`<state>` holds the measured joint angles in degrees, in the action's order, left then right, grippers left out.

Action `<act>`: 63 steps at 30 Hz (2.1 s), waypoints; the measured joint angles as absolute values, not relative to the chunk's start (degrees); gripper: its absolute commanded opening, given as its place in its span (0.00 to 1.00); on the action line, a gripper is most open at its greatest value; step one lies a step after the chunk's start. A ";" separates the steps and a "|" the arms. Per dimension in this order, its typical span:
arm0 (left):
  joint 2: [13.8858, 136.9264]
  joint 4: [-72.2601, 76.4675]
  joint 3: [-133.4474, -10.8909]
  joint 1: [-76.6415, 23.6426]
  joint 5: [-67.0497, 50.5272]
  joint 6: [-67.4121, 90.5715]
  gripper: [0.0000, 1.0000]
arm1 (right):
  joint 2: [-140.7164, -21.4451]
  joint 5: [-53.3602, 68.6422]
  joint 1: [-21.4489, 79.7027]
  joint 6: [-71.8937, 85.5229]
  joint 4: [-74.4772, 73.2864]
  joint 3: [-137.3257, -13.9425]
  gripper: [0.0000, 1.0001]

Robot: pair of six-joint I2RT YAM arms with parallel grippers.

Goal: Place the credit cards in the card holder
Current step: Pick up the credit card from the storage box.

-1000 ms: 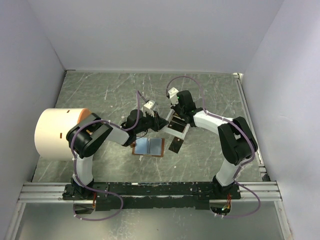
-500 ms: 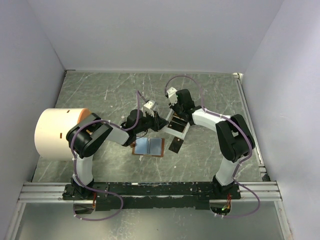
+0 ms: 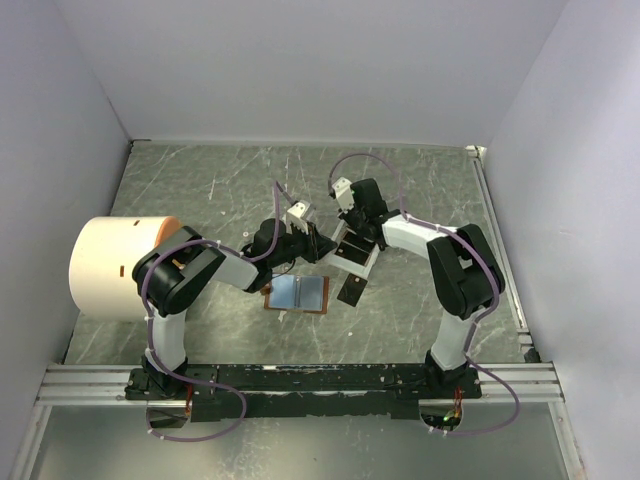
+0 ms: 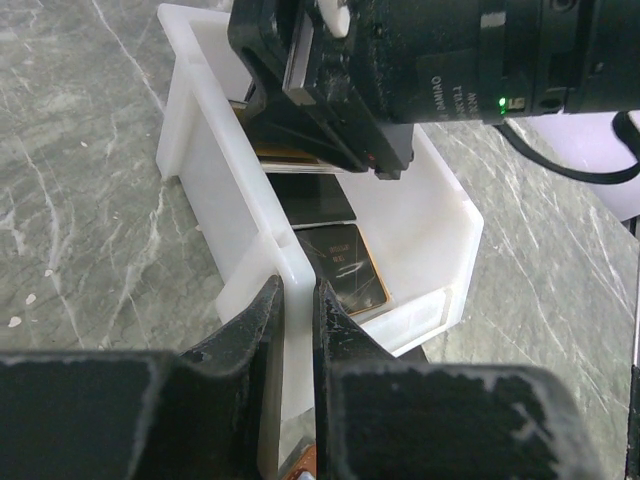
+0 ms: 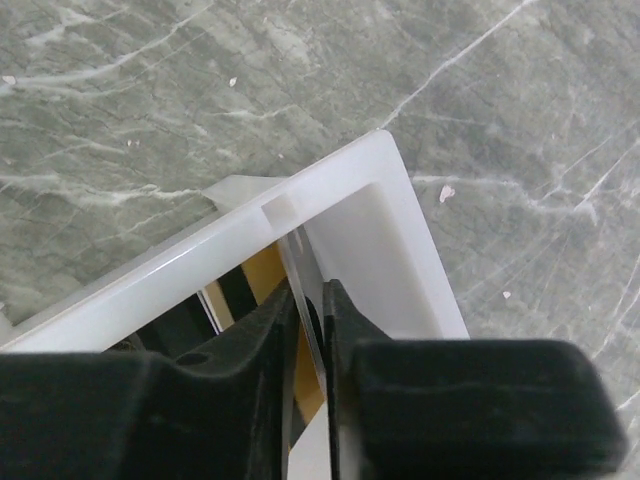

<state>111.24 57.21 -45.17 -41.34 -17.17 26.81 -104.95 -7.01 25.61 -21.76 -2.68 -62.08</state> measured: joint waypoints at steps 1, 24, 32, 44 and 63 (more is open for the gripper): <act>111.24 57.21 -45.17 -41.34 -17.15 26.76 0.08 | -104.95 -6.96 25.56 -21.74 -3.36 -62.43 0.04; 104.66 44.95 -49.84 -39.75 -15.88 30.26 0.55 | -89.32 -5.34 25.41 -11.75 -16.27 -64.95 0.00; 91.79 43.31 -50.43 -37.91 -19.62 36.73 0.60 | -75.50 5.91 23.90 -2.74 -13.45 -61.04 0.00; 93.86 50.04 -45.84 -33.17 -35.38 49.56 0.66 | -67.96 33.34 11.53 18.26 5.78 -46.46 0.00; 106.54 69.65 -48.51 -32.45 -45.56 64.16 0.51 | -73.97 54.52 7.55 53.41 51.59 -33.50 0.04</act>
